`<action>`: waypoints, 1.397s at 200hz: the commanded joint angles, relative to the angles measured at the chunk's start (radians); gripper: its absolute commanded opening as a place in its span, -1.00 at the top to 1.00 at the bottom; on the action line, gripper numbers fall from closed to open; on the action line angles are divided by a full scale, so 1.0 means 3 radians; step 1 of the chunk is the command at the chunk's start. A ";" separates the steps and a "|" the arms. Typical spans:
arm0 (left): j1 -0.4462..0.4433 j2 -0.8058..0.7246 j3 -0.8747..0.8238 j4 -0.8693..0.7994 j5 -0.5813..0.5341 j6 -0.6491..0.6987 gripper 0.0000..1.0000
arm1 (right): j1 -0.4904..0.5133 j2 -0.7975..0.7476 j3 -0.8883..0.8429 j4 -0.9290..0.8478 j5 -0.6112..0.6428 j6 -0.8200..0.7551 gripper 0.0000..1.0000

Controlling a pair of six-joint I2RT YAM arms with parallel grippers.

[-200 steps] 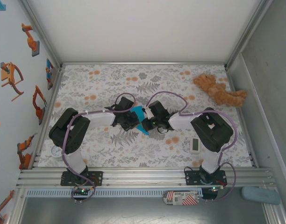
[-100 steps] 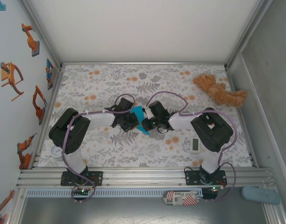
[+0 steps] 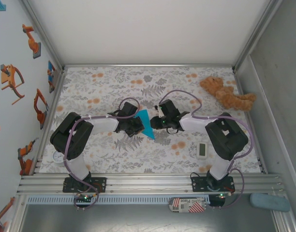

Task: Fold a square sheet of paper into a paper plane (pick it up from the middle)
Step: Third fold the triangle at the center of the table.

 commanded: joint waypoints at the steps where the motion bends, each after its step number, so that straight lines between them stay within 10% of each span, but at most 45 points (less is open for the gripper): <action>1: 0.0011 0.0162 -0.0109 -0.0315 -0.0137 0.0030 0.84 | -0.0093 -0.0181 0.0115 -0.0209 -0.0048 0.0117 0.41; 157: 0.0323 0.0197 0.0134 -0.0060 0.0115 0.0890 0.82 | -0.0127 0.0258 0.0266 0.0015 -0.1313 0.0040 0.79; 279: 0.0326 0.0131 0.0114 -0.0069 0.0093 0.0846 0.81 | 0.0060 0.0682 0.0570 -0.0223 -0.1395 -0.0136 0.90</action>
